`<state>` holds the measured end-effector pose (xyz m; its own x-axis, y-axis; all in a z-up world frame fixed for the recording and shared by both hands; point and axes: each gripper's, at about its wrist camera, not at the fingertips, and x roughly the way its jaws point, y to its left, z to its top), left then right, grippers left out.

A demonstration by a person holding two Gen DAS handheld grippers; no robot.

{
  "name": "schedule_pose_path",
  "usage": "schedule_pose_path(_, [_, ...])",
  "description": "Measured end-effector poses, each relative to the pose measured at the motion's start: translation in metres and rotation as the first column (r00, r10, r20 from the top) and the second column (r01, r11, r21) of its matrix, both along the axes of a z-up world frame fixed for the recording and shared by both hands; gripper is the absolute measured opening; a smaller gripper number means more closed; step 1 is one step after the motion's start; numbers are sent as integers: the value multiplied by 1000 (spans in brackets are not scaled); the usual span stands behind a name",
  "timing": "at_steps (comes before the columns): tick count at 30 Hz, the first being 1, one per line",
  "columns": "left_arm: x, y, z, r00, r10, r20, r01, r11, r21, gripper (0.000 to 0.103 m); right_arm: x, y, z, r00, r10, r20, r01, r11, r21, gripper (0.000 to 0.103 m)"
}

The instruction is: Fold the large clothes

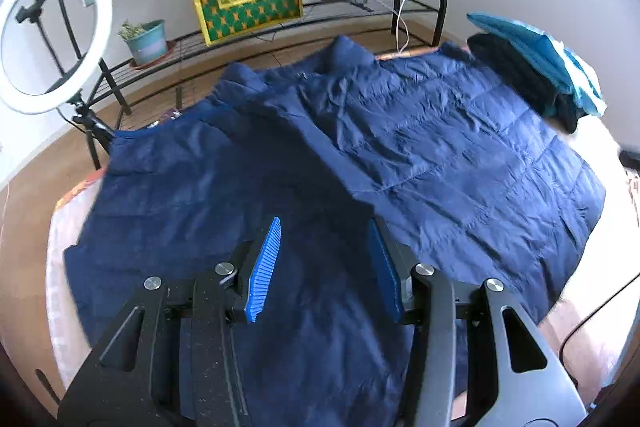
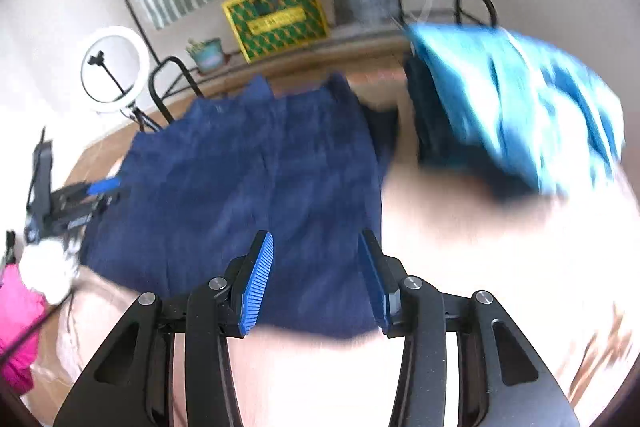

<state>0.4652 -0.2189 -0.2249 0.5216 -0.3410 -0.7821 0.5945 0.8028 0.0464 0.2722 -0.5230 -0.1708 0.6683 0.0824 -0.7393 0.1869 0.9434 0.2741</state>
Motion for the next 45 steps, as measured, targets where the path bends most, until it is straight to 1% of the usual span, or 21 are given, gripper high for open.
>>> schedule_pose_path(2, [4, -13, -16, 1000, -4, 20, 2, 998, 63, 48, -17, 2, -15, 999, -33, -16, 34, 998, 51, 43])
schedule_pose_path(4, [8, -24, -42, 1000, -8, 22, 5, 990, 141, 48, -31, 1, -32, 997, -65, -33, 69, 987, 147, 43])
schedule_pose_path(5, [8, -25, -50, 1000, -6, 20, 3, 989, 150, 48, -34, -1, -36, 996, -77, -39, 83, 982, 170, 43])
schedule_pose_path(7, [5, -23, -56, 998, -5, 55, -2, 992, 123, 47, -39, 1, -48, 993, -102, -58, 111, 975, 191, 43])
schedule_pose_path(10, [8, -14, -50, 1000, 22, 17, -24, 994, 103, 48, -38, 5, -60, 992, -105, -75, 119, 969, 216, 44])
schedule_pose_path(14, [-13, 2, -20, 998, 41, 41, -42, 999, 24, 47, -31, 9, -71, 991, -105, -80, 123, 956, 265, 62])
schedule_pose_path(18, [-51, -3, 0, 995, -18, 98, 17, 1000, 13, 47, -29, 3, -85, 986, -145, -77, 163, 925, 342, 65])
schedule_pose_path(20, [-57, -8, -4, 995, -41, 89, 40, 999, 10, 47, -26, -1, -91, 981, -176, -83, 194, 902, 385, 65])
schedule_pose_path(23, [-56, -20, -22, 995, -58, 79, 54, 997, 49, 47, -21, -5, -95, 972, -225, -61, 228, 866, 446, 65])
schedule_pose_path(25, [-51, -23, -39, 997, -49, 55, 46, 997, 55, 47, -15, -4, -96, 970, -239, -49, 234, 855, 464, 67])
schedule_pose_path(27, [-46, -19, -49, 999, -36, 36, 35, 999, 27, 47, -7, -2, -99, 966, -253, -52, 248, 849, 467, 68])
schedule_pose_path(28, [-45, -16, -52, 999, -27, 32, 27, 1000, 2, 47, -4, -1, -99, 964, -263, -48, 254, 847, 467, 68])
schedule_pose_path(29, [-45, -14, -53, 999, -23, 25, 23, 1000, -11, 47, -3, 0, -99, 961, -273, -39, 260, 850, 458, 61])
schedule_pose_path(30, [-44, -13, -51, 1000, -19, 13, 19, 1000, -19, 47, 1, 3, -97, 960, -277, -38, 266, 860, 435, 38])
schedule_pose_path(32, [-40, -12, -42, 1000, -27, -13, 27, 999, -21, 47, 8, 7, -90, 965, -260, -40, 255, 885, 389, 19])
schedule_pose_path(33, [-38, -10, -35, 1000, -27, -3, 27, 999, -26, 47, 8, 9, -85, 965, -259, -29, 252, 895, 369, 15])
schedule_pose_path(35, [-27, -4, -15, 999, 19, 48, -17, 998, -53, 47, 5, 16, -67, 970, -244, 22, 226, 927, 298, 13])
schedule_pose_path(36, [-20, -1, -8, 997, 49, 53, -46, 997, -69, 47, 4, 24, -52, 972, -228, 54, 210, 950, 230, 12])
schedule_pose_path(39, [15, 4, 6, 986, 158, 62, -150, 982, -116, 47, 1, 38, -28, 974, -197, 108, 183, 974, 133, 11])
schedule_pose_path(42, [40, -10, 0, 976, 197, 97, -191, 979, -64, 47, 0, 52, -9, 972, -182, 149, 173, 982, 71, 11])
schedule_pose_path(45, [54, -27, -22, 979, 193, 64, -192, 981, -18, 47, 2, 61, 2, 973, -158, 167, 157, 987, 19, 11])
